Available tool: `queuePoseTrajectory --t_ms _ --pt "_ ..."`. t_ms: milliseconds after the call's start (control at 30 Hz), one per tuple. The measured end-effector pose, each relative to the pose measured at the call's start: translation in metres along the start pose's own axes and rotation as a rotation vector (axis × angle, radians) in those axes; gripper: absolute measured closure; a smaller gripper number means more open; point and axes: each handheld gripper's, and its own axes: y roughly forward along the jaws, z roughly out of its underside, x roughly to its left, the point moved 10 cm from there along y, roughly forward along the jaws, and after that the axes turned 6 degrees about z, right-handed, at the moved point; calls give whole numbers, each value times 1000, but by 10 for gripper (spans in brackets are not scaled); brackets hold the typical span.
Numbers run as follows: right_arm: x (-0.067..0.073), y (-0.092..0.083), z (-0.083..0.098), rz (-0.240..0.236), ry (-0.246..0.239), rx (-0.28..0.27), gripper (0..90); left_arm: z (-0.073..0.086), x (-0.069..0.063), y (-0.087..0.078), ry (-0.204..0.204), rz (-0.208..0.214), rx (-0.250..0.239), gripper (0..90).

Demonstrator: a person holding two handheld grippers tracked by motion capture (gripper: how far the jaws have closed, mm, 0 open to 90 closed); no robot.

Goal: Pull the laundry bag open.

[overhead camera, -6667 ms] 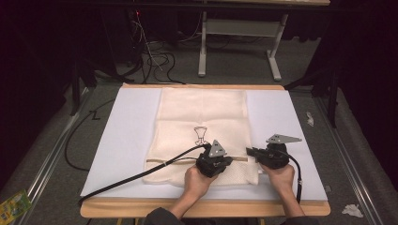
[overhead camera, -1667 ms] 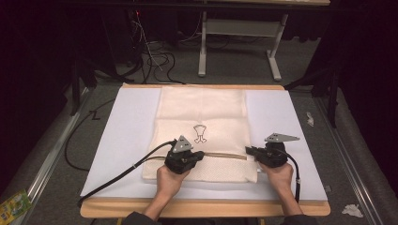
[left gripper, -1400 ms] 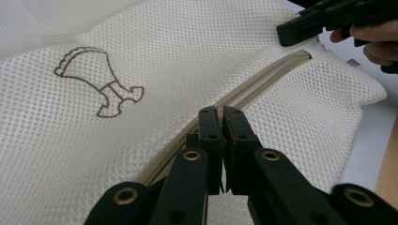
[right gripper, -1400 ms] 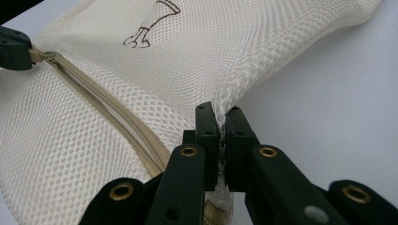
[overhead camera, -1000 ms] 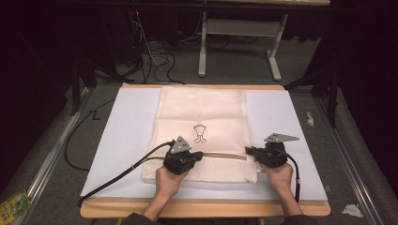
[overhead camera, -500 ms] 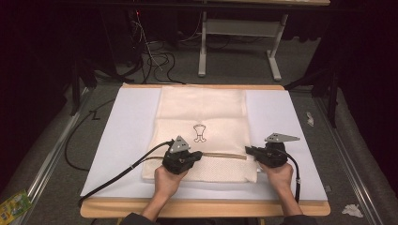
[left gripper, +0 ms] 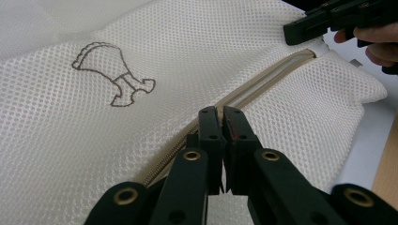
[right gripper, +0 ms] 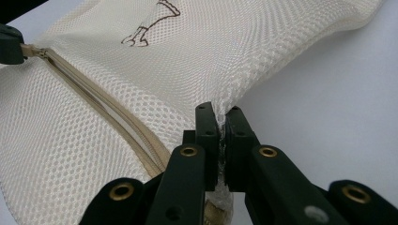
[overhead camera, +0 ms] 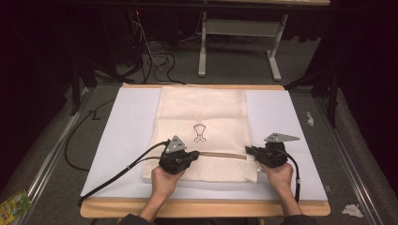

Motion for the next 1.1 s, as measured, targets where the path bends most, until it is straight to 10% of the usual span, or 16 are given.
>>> queuePoseTrajectory --t_ms 1100 --pt "1 1 -2 9 -14 4 879 3 11 -15 -22 -29 -29 872"
